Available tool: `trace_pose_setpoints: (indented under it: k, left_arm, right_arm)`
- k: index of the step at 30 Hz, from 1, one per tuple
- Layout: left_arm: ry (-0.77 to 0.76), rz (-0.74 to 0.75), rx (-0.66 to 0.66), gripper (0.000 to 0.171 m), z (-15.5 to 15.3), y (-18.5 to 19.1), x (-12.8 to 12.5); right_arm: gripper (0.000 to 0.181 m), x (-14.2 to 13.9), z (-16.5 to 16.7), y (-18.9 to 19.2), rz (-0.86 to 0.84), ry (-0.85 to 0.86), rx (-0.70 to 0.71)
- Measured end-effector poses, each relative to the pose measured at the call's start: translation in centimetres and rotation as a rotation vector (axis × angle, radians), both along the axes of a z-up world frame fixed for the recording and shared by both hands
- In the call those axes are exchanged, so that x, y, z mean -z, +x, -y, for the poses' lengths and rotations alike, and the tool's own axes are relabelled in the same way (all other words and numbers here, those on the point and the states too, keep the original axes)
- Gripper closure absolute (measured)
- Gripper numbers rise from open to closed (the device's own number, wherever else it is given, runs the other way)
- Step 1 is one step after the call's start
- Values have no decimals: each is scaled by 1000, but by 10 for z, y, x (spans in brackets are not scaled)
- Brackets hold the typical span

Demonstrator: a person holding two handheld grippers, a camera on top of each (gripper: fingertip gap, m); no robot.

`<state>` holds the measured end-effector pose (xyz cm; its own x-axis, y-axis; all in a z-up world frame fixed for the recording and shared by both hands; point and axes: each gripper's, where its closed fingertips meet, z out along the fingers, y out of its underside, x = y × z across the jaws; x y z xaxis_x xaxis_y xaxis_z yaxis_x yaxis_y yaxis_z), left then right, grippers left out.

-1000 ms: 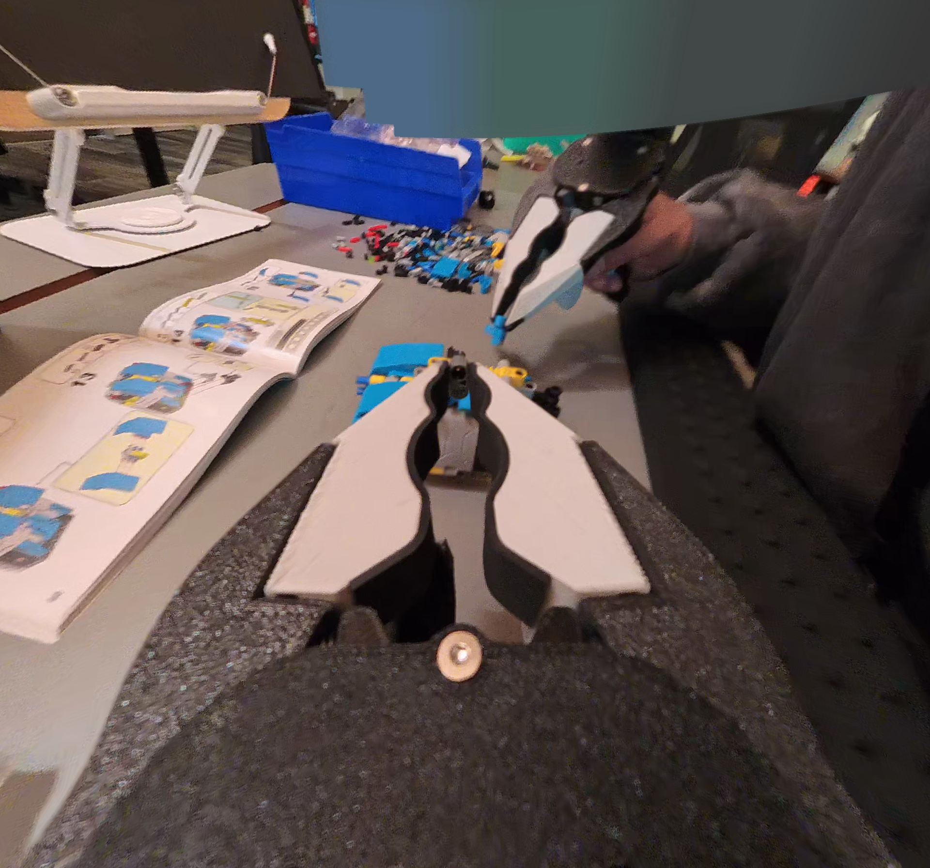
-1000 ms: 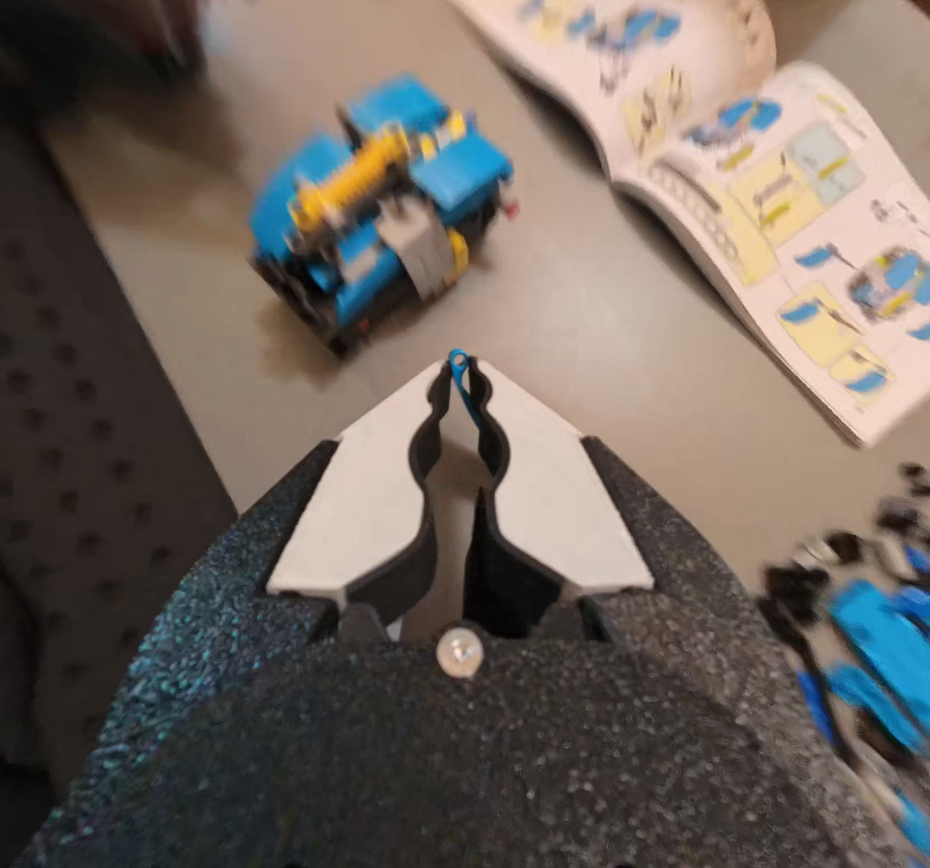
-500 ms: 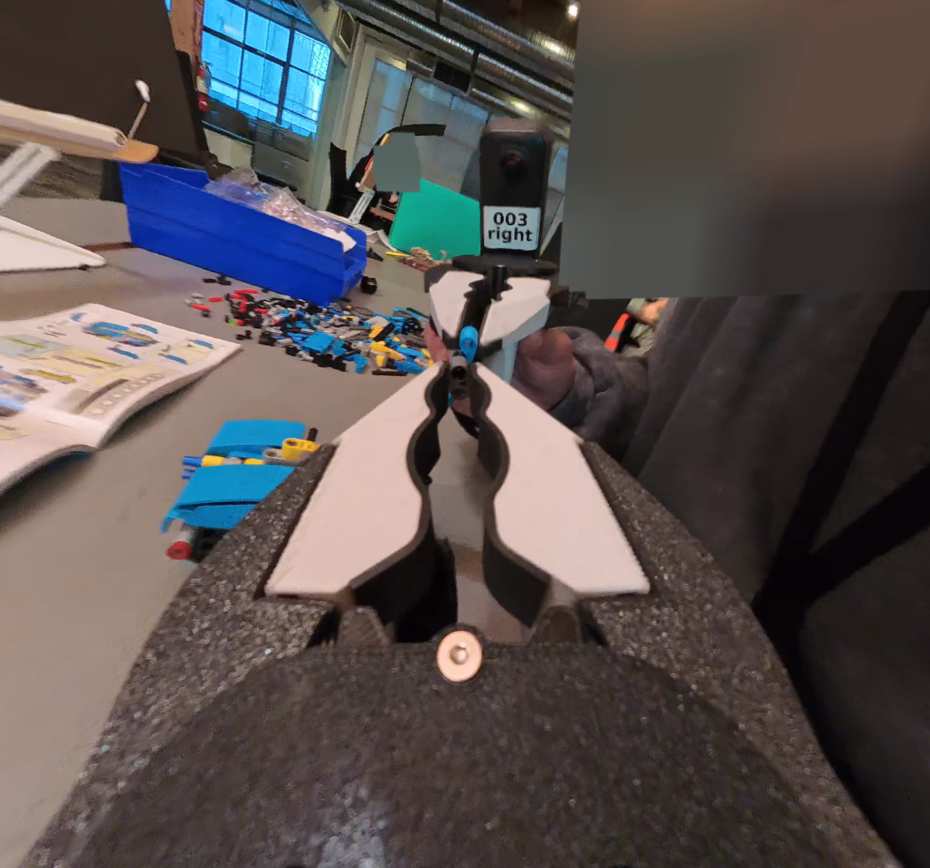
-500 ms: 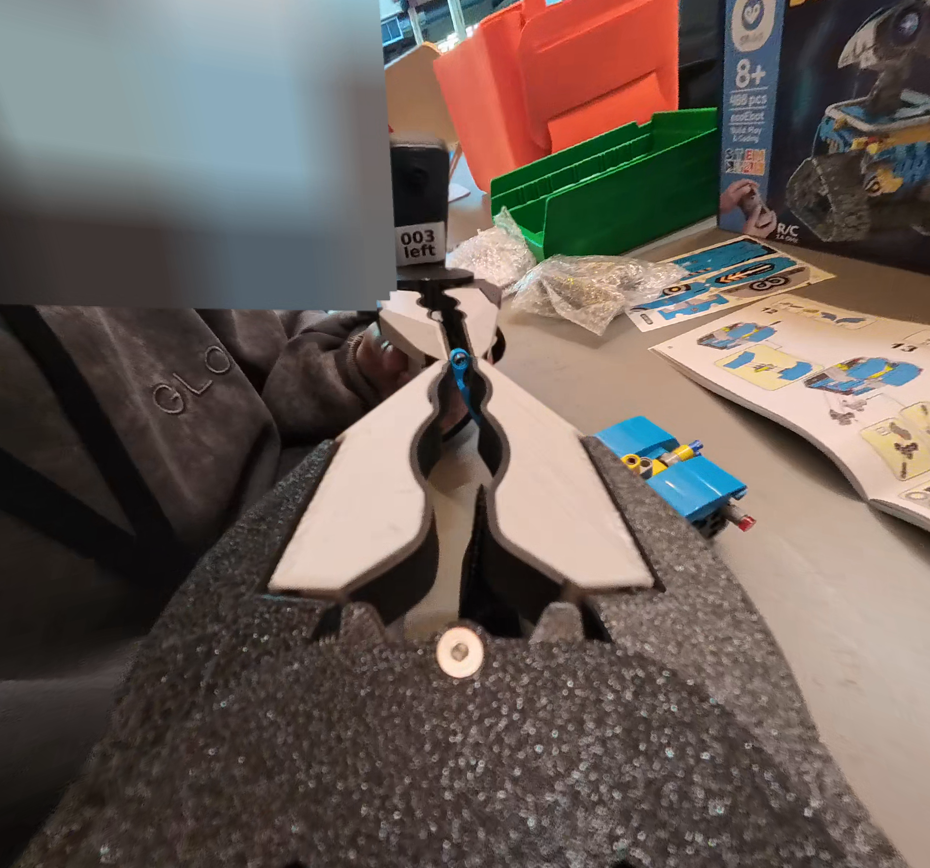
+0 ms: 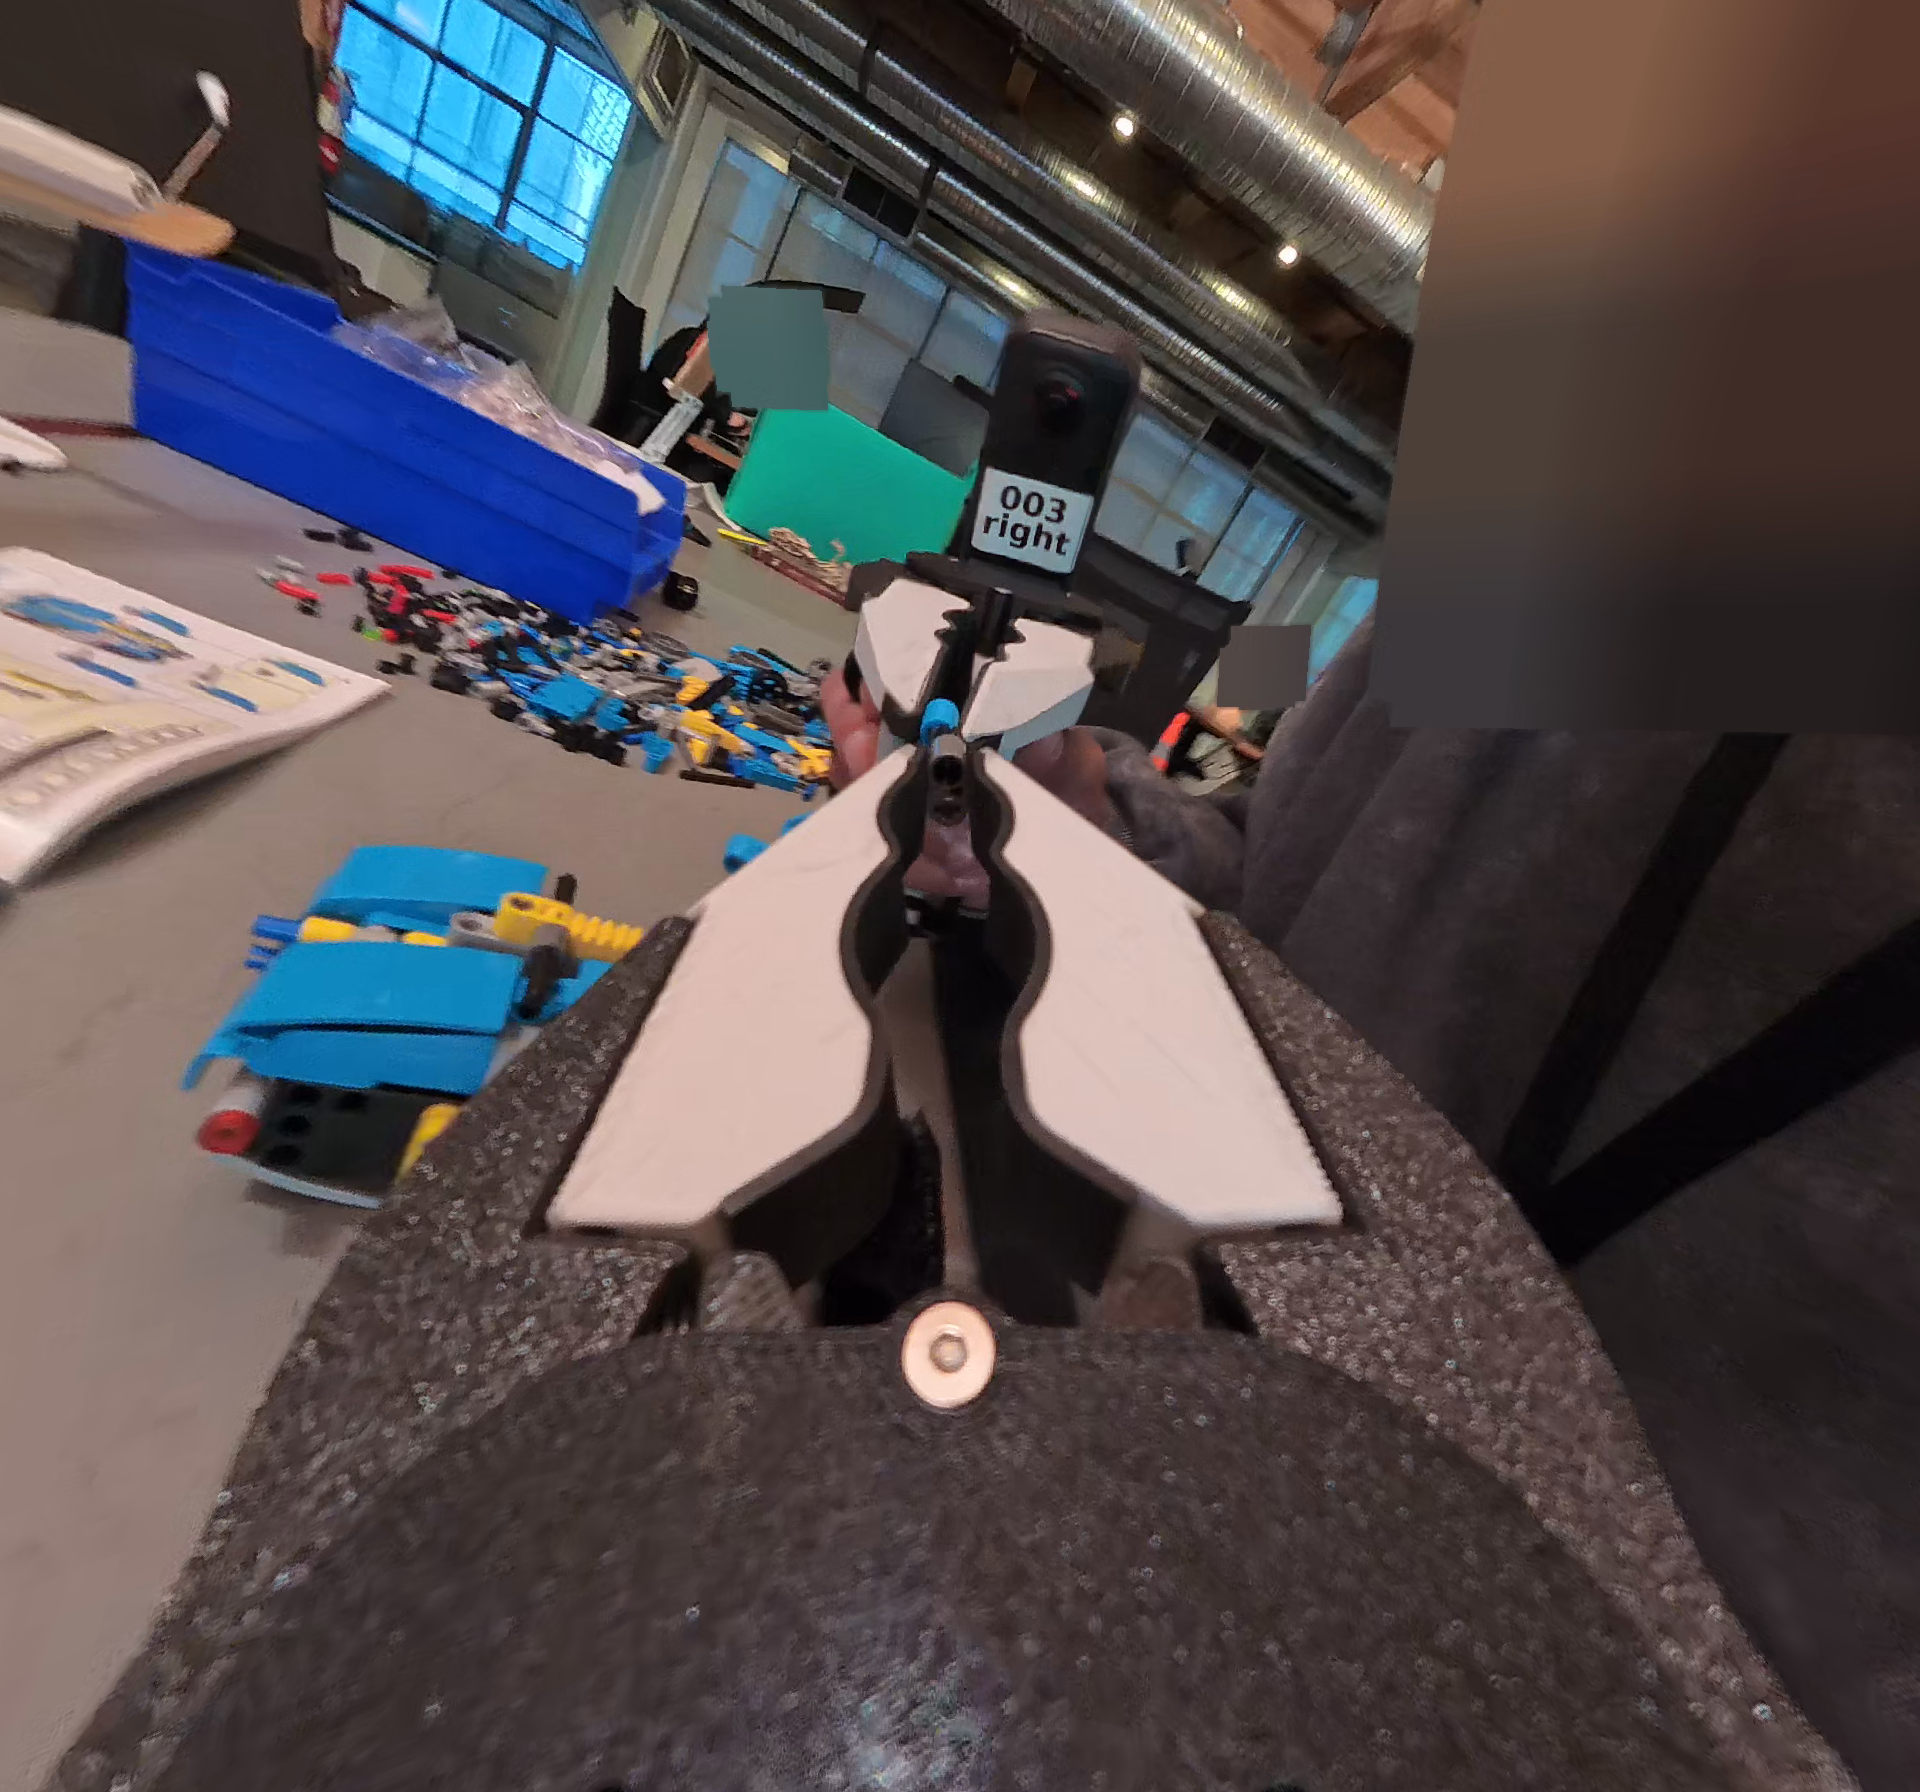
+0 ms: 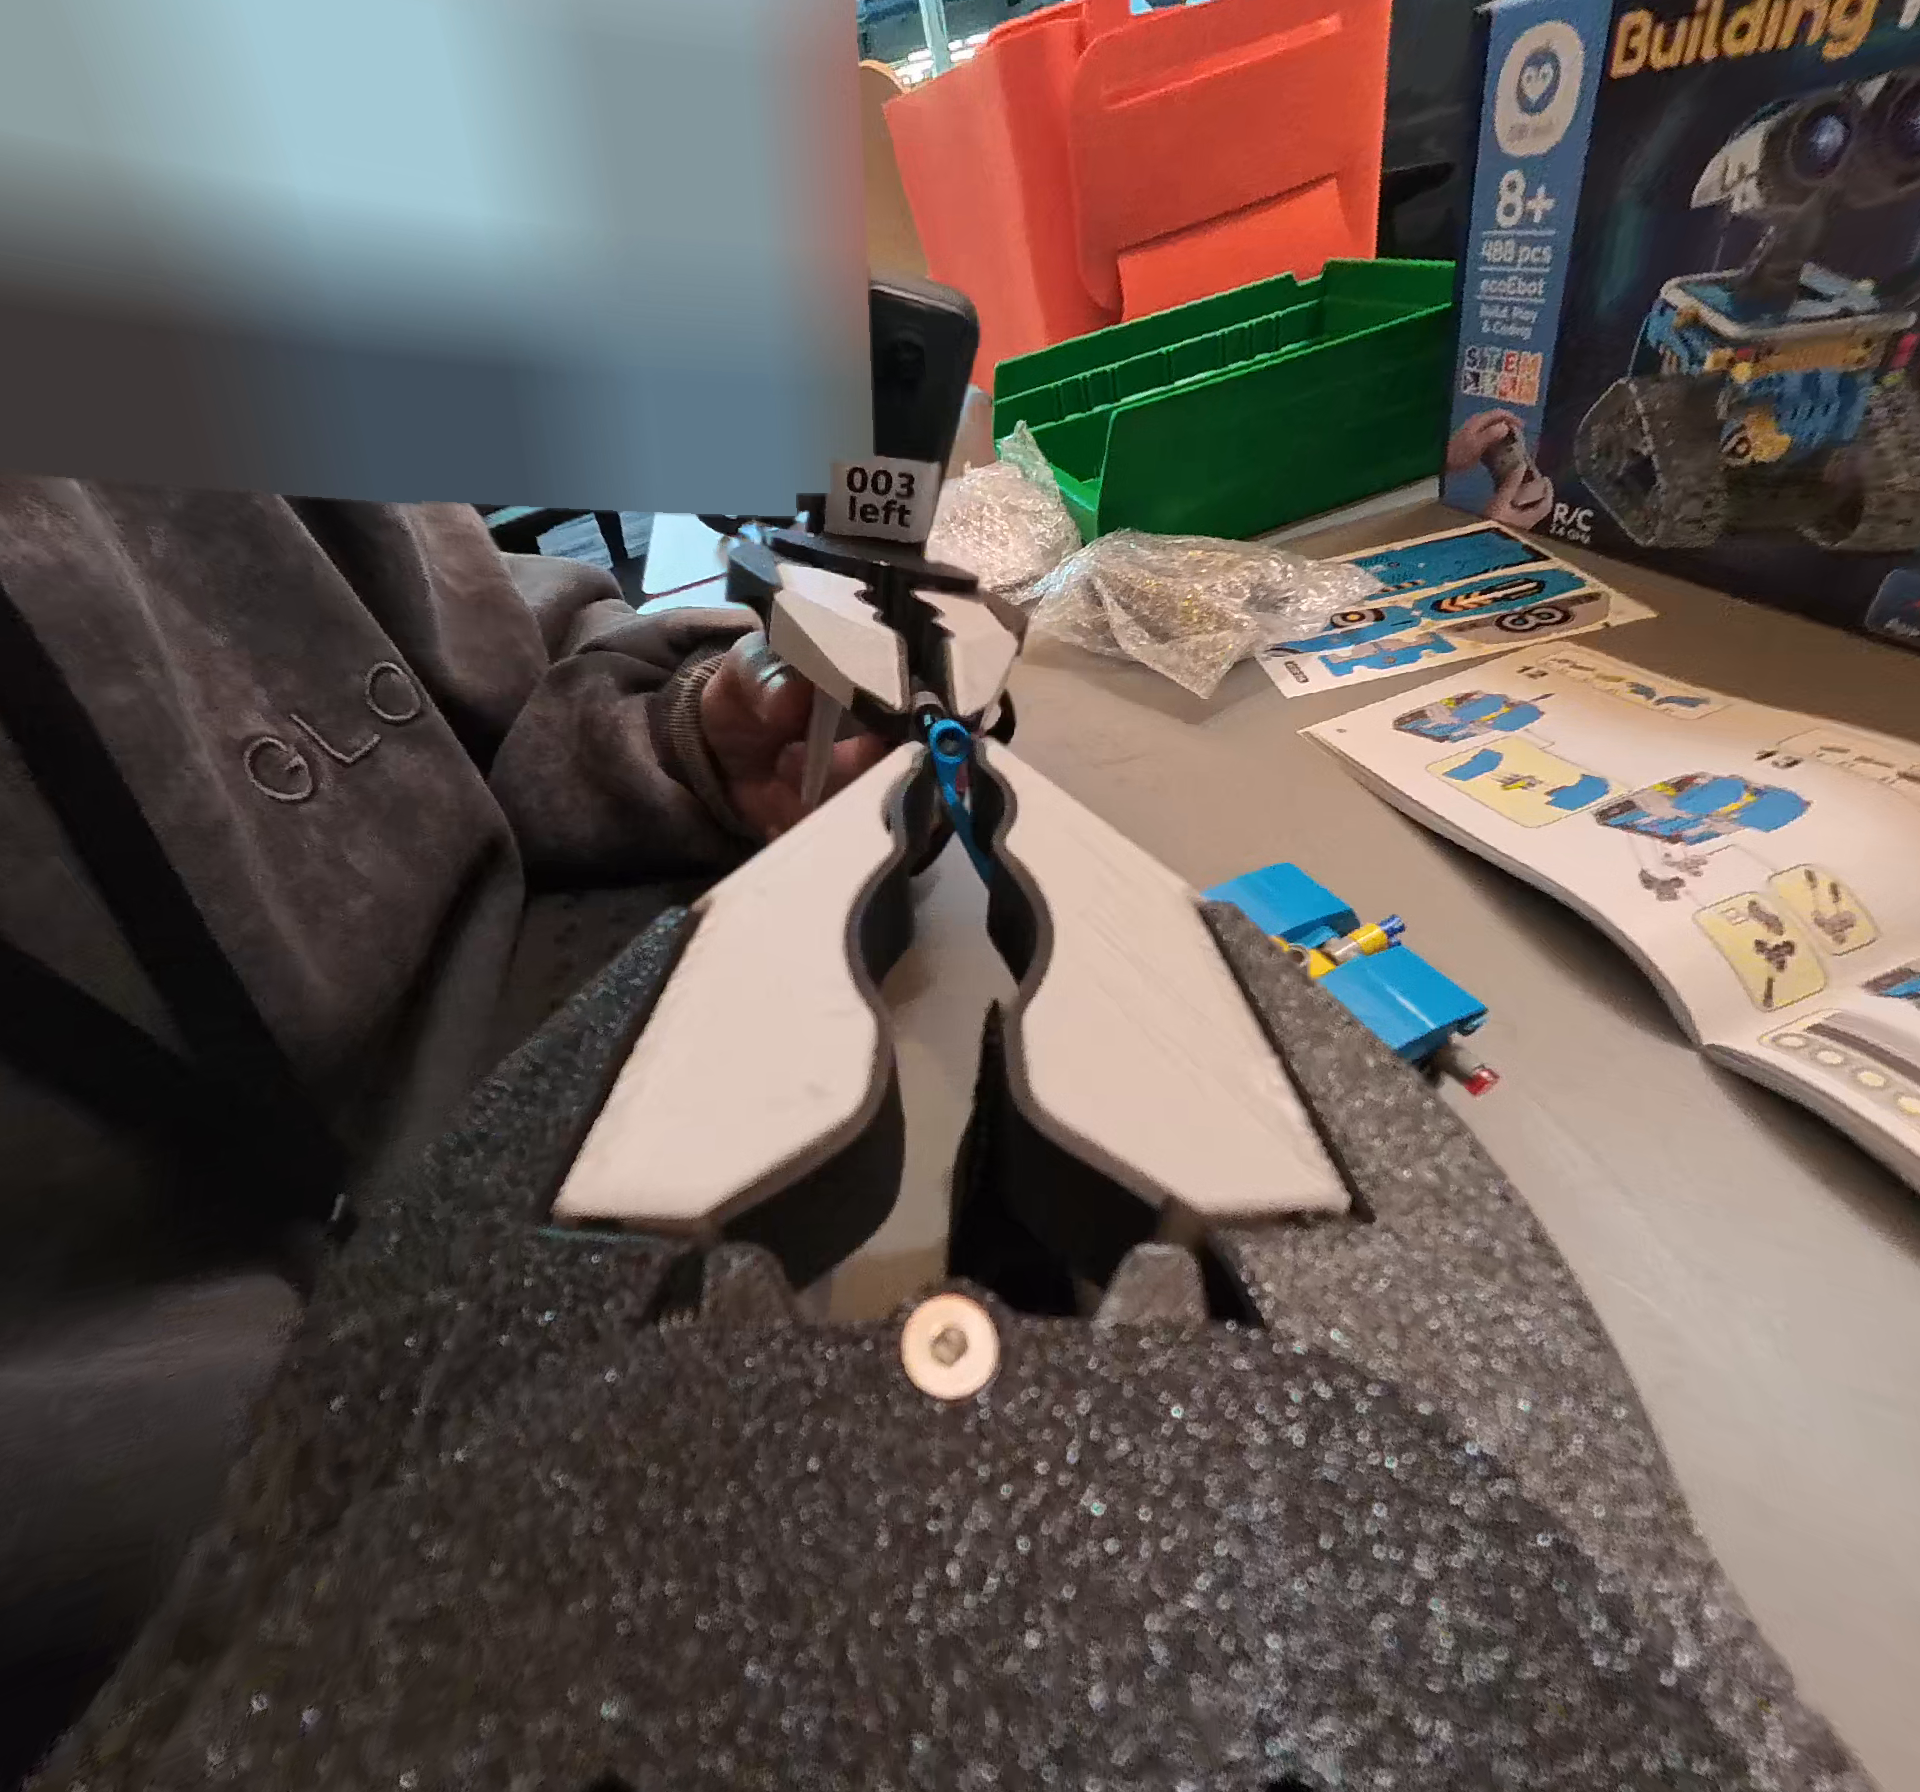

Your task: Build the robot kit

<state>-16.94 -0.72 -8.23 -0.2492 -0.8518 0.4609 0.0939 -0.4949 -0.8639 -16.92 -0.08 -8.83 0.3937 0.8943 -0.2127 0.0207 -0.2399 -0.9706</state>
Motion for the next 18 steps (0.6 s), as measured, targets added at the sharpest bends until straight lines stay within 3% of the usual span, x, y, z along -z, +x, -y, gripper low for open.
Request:
trace_pose_setpoints:
  k: [6,18]
  left_arm:
    - [-265,-34,130,165,3,3,12]
    - [-441,-36,177,166,-4,1,21]
  right_arm:
    - [175,10,3,4,86,141,-1]
    - [175,20,1,1,130,222,6]
